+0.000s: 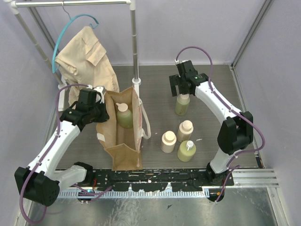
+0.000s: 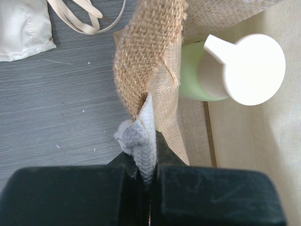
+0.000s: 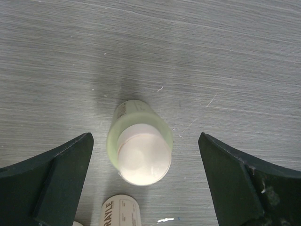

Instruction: Place the personal care products into the canvas bag

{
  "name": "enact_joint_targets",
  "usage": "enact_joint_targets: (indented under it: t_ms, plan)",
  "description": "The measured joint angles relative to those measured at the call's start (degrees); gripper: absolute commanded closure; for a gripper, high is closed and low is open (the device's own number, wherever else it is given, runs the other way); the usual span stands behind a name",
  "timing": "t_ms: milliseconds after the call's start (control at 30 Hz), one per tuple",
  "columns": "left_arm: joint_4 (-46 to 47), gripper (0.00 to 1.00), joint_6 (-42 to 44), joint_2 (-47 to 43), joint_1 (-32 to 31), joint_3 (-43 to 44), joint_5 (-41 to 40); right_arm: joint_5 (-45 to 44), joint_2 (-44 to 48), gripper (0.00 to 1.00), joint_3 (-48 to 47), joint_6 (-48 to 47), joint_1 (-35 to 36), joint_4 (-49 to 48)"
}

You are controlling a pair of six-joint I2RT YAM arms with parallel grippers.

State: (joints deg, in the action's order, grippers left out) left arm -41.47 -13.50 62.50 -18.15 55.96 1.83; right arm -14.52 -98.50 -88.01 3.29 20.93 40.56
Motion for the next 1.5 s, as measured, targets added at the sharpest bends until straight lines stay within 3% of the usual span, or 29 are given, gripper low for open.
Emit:
enact_joint_targets:
  t_ms: [300,567,633,867,1133,1267,1500]
  plan:
    - [-0.02,1.00,-0.02,-0.96,0.00,-0.02,0.20,7.45,-6.14,0.00,-0.87,-1.53,-3.04,1.62]
    - [-0.13,1.00,0.00,-1.09,0.00,-0.02,0.22,10.03,-7.96,0.07,-0.87,-2.27,-3.04,4.07]
    - [-0.13,1.00,0.00,-1.09,0.00,-0.02,0.22,10.19,-8.15,0.13,-0.87,-2.49,-3.04,4.48]
    - [-0.13,1.00,0.02,-1.07,0.00,-0.02,0.22,11.26,-9.05,0.59,-0.94,-3.34,-3.04,4.59]
    - [-0.15,1.00,0.02,-1.07,0.00,-0.02,0.24,11.30,-9.07,0.91,-1.18,-3.45,-3.04,4.81]
    - [-0.15,1.00,0.02,-1.05,0.00,-0.02,0.24,11.72,-9.07,0.99,-1.77,-3.39,-3.04,5.90]
    - [-0.13,1.00,0.02,-1.03,0.00,-0.02,0.44,15.43,-4.28,0.99,-2.56,-2.51,-3.04,7.15]
